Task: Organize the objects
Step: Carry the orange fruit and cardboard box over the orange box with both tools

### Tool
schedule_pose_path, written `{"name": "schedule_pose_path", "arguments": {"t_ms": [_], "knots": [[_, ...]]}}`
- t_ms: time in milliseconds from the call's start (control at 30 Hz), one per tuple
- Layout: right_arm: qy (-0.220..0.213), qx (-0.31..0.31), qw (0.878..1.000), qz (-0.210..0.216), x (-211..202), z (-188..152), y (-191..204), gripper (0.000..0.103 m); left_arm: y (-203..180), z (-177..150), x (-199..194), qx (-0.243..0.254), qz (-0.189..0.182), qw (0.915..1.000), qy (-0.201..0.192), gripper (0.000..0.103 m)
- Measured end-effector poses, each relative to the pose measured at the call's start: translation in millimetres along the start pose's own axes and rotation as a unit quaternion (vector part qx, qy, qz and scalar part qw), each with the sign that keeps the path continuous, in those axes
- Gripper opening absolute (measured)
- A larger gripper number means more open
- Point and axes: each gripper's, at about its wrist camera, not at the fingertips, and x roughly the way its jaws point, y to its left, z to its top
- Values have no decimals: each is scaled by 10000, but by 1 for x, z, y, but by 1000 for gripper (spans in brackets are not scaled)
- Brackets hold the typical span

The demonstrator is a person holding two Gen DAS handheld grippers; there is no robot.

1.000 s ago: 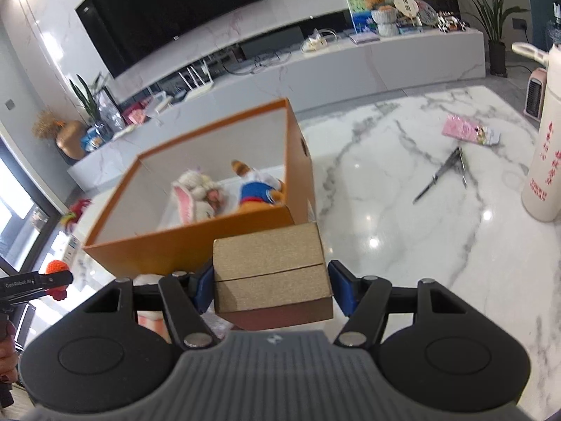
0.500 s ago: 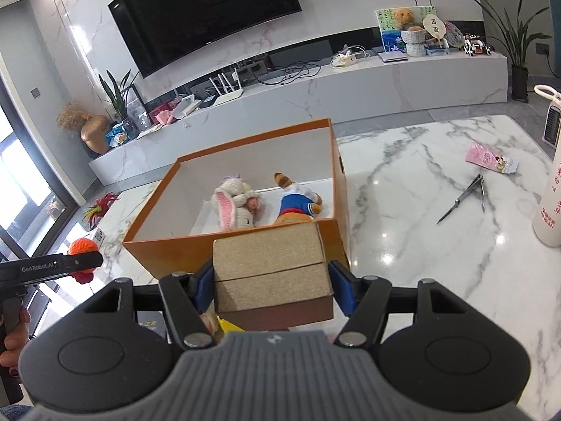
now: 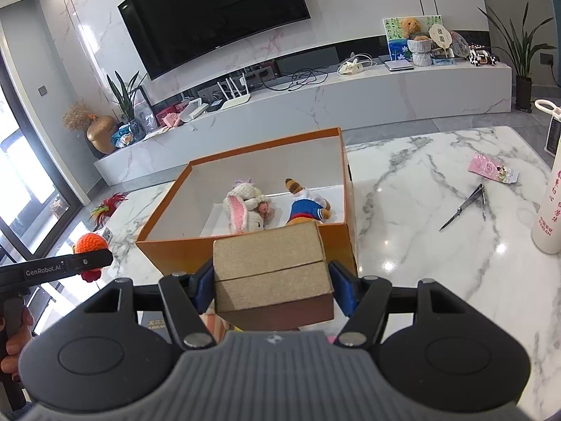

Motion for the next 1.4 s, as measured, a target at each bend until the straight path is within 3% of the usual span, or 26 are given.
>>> {"name": "schedule_pose_path", "arguments": {"t_ms": [500, 733, 933, 1167, 1400], "knots": [[-89, -186, 9998, 39, -3, 1, 16, 67, -25, -2, 2, 398, 220, 9988, -202, 52], [-336, -296, 9989, 170, 4, 38, 35, 64, -34, 41, 16, 286, 55, 9990, -350, 52], [-362, -364, 9987, 79, 46, 72, 43, 64, -34, 69, 64, 154, 49, 9995, -273, 52], [-22, -214, 9997, 66, 119, 79, 37, 64, -27, 61, 130, -24, 96, 9996, 263, 52], [360, -271, 9989, -143, 164, 77, 32, 63, -28, 58, 163, -72, 61, 9983, 584, 52]]}}
